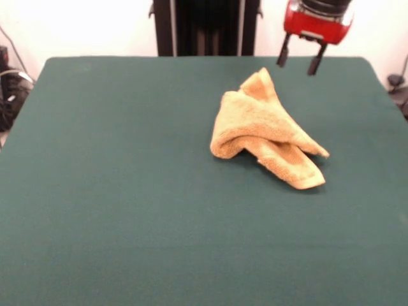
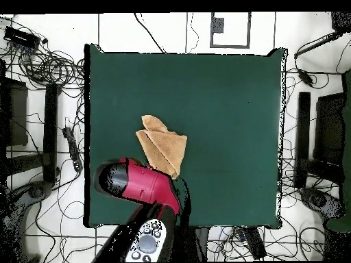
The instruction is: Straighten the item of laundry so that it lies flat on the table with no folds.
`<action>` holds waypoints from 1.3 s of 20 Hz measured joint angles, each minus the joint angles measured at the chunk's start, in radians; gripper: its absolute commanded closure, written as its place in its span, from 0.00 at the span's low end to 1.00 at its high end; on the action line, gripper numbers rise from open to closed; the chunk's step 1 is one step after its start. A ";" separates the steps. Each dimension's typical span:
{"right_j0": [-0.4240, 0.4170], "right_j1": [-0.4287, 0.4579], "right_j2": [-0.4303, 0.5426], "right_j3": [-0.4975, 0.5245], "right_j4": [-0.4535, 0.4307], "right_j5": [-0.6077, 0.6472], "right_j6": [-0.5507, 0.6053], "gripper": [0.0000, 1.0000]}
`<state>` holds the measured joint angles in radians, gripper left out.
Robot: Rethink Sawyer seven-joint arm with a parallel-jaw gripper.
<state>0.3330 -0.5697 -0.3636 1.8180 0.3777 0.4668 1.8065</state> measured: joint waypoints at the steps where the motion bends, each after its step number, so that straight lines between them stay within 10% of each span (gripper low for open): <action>1: -0.004 -0.003 -0.002 0.000 0.000 0.000 0.000 0.00; 26: -0.049 0.012 0.051 0.179 0.001 -0.189 0.014 0.00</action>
<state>0.2839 -0.5578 -0.3122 1.9974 0.3785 0.2778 1.8202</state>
